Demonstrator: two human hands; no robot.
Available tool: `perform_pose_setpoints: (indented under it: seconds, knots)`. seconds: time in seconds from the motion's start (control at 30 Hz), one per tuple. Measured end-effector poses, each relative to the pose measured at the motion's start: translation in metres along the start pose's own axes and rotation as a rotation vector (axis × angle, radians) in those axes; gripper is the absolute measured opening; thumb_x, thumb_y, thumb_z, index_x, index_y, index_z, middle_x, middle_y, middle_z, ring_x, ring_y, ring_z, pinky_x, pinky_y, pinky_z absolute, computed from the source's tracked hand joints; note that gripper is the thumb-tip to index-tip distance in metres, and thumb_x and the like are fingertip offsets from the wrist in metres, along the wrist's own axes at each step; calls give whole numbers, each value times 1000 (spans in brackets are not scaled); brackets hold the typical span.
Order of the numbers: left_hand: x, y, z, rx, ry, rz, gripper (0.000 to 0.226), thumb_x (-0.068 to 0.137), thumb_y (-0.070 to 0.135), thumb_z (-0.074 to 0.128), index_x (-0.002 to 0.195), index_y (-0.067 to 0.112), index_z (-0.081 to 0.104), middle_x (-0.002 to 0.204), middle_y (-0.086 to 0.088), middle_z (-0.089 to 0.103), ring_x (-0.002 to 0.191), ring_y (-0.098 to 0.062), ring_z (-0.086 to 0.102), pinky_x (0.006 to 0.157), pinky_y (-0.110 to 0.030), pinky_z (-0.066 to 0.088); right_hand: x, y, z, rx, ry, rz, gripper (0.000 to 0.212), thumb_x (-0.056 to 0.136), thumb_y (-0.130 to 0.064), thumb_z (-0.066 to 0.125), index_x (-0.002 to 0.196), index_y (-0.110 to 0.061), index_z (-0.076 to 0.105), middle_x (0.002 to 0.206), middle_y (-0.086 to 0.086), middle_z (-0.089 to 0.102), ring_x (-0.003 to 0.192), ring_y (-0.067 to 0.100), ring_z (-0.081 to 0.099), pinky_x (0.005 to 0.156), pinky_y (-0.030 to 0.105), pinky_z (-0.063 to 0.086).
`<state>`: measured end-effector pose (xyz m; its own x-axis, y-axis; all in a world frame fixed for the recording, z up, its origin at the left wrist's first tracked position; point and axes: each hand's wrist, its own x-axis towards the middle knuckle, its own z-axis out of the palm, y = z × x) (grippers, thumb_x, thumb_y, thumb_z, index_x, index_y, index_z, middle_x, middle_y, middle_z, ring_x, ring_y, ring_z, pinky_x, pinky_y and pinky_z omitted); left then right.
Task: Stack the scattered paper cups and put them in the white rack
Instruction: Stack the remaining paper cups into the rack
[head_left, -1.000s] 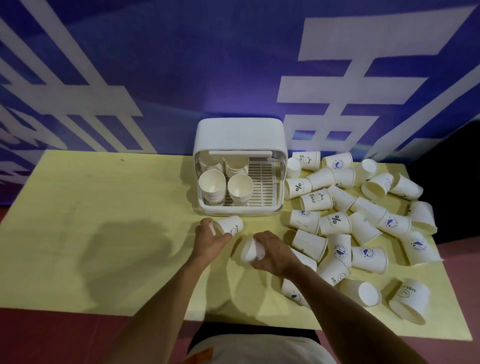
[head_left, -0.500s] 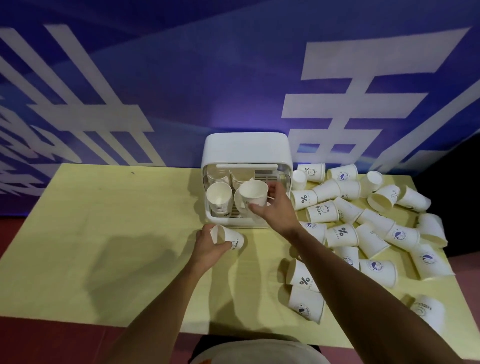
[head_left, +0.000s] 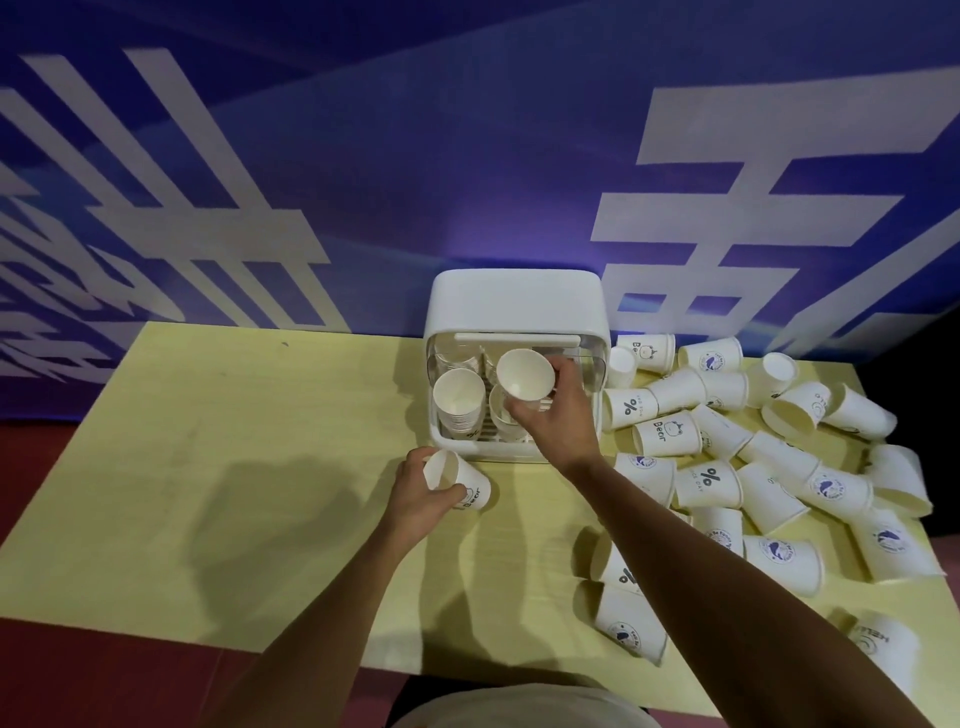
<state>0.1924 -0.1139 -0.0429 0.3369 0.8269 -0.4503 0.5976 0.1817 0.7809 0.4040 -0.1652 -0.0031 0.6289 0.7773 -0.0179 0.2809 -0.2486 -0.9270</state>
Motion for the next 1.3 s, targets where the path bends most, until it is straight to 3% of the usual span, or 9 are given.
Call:
perform_pose_setpoints:
  seconds: [0.17,0.37,0.57,0.67,0.77,0.83,1.07,1.2,1.3]
  knots:
    - [3,-5,-1,-33,0,-6,66,68,21,81,124,25,46,122,-5,57,107,-20,60,88,-37,55,-1,17,8,-75,-6,21,71,72,-46,82,130,-26,46,122,-10,59,110,11,57,93,36,52]
    - [7,-13,2,-89,22,-41,67,72,17,84,128,22,47,120,-1,60,106,-16,62,83,-26,50,-6,32,10,-213,-44,59,89,76,-39,83,146,-10,36,142,9,47,129,24,47,107,44,44]
    - [9,-4,12,-178,-29,-33,57,71,23,82,120,25,53,115,-4,67,106,-19,66,94,-41,54,-32,41,7,-176,-45,37,58,78,-37,80,125,-21,50,114,-4,58,103,12,56,87,31,50]
    - [8,7,20,-208,-48,-30,53,73,27,83,115,33,51,109,4,70,99,-10,68,87,-31,54,-47,49,10,-181,-220,29,56,73,-38,84,120,-20,59,107,-7,61,96,7,58,85,26,50]
    - [8,16,26,-262,-55,-16,47,77,23,82,111,34,52,98,12,74,87,0,70,70,-15,50,-55,54,11,-215,-365,0,65,71,-40,86,125,-17,60,114,-6,61,103,10,59,93,29,50]
    - [8,22,28,-292,-71,-14,49,77,24,81,118,29,54,97,15,74,88,0,70,69,-14,50,-55,55,10,-251,-396,-33,68,71,-41,85,129,-18,58,120,-4,60,107,13,58,95,33,49]
    - [5,36,27,-281,-156,22,68,66,48,79,125,31,51,111,8,69,98,-5,68,85,-28,52,-49,49,0,-206,-387,-4,70,67,-38,82,129,-22,54,117,-6,60,101,7,57,87,26,50]
    - [2,39,25,-308,-166,7,41,84,50,67,118,28,60,111,0,70,96,-11,68,79,-29,50,-44,50,-11,-168,-323,71,65,64,-38,83,121,-22,56,108,-5,61,93,3,59,74,18,48]
    - [2,34,24,-273,-155,-20,28,94,44,60,113,25,63,110,2,71,100,-15,68,79,-30,49,-37,43,-18,-94,-260,105,67,62,-40,83,121,-29,52,109,-13,61,95,2,60,76,20,53]
